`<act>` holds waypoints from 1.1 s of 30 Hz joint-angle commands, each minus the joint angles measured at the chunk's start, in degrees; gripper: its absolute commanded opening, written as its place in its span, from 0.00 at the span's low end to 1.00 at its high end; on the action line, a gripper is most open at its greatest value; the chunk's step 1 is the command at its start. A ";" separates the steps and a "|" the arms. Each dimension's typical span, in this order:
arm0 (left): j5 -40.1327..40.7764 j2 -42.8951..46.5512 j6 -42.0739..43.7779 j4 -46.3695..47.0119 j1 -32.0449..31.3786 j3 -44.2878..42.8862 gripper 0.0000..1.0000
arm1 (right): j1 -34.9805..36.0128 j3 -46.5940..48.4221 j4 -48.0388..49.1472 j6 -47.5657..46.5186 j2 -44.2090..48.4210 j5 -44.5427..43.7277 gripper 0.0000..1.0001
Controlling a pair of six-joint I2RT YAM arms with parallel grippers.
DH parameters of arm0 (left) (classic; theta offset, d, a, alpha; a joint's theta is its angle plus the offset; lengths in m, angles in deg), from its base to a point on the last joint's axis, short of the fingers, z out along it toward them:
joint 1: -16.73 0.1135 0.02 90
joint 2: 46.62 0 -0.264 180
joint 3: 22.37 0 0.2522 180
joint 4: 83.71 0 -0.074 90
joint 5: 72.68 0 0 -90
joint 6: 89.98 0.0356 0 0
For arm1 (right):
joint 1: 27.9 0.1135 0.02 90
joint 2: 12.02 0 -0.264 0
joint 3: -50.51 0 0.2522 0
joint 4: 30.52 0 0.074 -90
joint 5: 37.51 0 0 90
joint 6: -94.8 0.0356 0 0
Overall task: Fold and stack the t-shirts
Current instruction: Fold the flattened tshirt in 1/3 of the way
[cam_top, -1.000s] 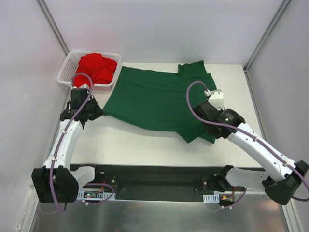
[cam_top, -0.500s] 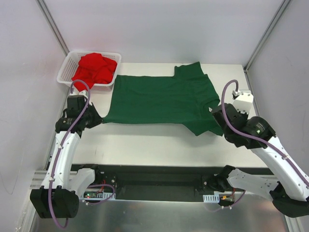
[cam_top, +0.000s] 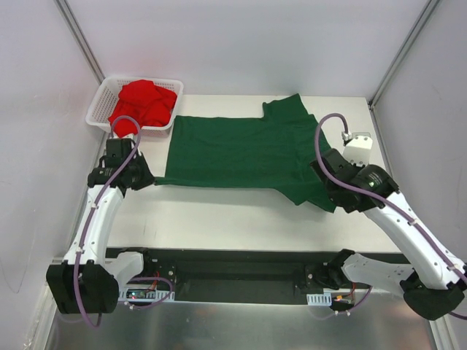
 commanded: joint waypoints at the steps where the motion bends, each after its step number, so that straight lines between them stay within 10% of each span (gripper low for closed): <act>1: 3.53 -2.91 0.34 3.83 0.48 -2.82 0.00 | -2.64 -2.22 2.07 -3.86 -1.72 0.18 0.01; 33: 5.29 -29.10 -3.27 18.86 0.39 -8.53 0.00 | -16.80 -0.22 27.58 -17.40 -24.84 10.03 0.01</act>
